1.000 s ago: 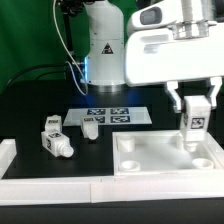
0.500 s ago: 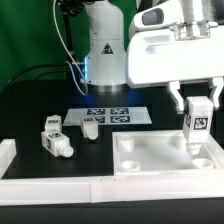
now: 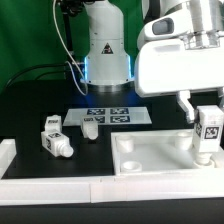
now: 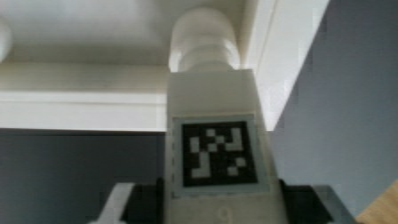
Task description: Assemble one leg
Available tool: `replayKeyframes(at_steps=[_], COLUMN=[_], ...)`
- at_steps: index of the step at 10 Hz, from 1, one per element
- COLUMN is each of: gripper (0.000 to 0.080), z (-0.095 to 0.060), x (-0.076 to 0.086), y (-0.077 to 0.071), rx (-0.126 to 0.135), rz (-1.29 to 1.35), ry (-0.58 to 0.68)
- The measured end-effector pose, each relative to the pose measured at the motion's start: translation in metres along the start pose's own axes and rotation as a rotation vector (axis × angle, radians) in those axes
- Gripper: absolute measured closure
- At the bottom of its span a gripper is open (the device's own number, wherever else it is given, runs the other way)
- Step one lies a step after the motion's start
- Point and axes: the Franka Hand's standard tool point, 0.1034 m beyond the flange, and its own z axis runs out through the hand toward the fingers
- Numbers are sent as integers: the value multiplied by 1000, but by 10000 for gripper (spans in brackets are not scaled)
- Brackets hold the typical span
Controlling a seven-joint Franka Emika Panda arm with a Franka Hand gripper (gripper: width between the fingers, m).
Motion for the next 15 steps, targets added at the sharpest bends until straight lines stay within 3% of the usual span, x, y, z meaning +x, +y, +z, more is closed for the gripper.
replayKeyframes(at_steps=[6,14,15], gripper=[514,514,356], z=[12,15,15], x=[-5,-10,-12], y=[4,4,3], rx=[-7,-11,-11], rz=[-6,-14,-14], ry=[-1,40,25])
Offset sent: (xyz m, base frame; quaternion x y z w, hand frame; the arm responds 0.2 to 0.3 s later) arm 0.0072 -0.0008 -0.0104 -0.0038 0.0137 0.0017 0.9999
